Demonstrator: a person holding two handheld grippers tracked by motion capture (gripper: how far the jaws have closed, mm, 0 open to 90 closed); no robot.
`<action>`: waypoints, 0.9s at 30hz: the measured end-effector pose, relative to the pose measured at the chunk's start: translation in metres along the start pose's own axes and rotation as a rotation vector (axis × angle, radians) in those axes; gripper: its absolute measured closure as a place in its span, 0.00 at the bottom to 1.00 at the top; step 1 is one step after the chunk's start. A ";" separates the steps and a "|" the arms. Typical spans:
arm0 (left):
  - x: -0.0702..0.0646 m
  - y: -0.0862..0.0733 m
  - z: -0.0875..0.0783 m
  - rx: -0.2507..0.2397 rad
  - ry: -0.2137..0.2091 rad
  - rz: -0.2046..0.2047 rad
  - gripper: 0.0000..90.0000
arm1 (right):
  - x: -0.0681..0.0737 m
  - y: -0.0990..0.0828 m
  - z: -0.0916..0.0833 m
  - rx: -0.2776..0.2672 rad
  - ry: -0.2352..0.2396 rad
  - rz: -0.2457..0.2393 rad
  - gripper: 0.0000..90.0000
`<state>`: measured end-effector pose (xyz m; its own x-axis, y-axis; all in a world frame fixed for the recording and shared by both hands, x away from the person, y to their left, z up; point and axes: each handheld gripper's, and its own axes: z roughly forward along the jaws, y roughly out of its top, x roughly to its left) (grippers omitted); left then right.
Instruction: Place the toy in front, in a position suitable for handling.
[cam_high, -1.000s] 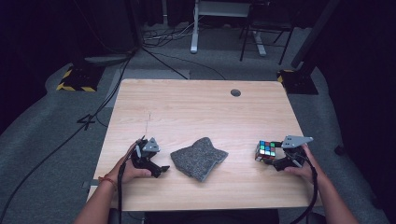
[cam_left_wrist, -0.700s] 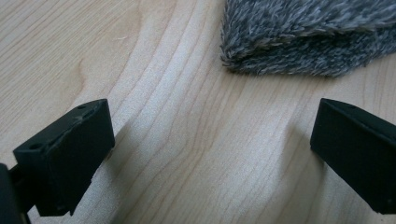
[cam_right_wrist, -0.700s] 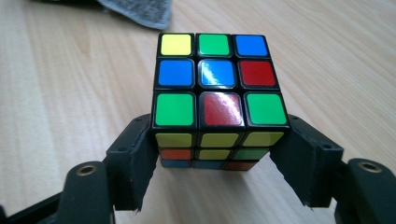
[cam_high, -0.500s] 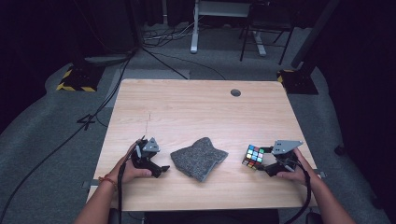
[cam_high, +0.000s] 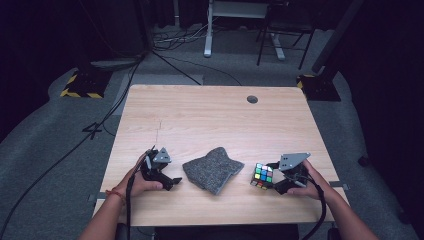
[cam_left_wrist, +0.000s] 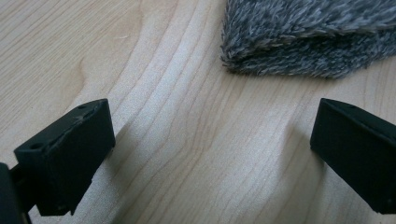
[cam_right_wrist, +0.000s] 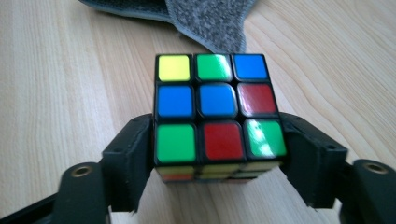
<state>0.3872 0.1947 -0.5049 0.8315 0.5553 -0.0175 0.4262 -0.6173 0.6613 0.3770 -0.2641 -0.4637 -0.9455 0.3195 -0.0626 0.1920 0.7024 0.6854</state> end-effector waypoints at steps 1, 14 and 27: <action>0.000 0.000 0.000 0.000 0.000 0.000 0.00 | 0.001 0.002 0.001 0.013 0.003 -0.006 0.31; -0.001 0.001 0.000 0.000 0.001 -0.003 0.00 | -0.008 0.006 0.031 0.090 0.032 0.023 0.24; -0.002 0.003 0.002 0.001 0.011 -0.015 0.00 | -0.003 -0.002 0.027 0.010 0.024 0.000 0.37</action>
<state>0.3874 0.1905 -0.5048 0.8207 0.5711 -0.0191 0.4393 -0.6093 0.6601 0.3861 -0.2491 -0.4843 -0.9514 0.3046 -0.0450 0.1949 0.7087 0.6780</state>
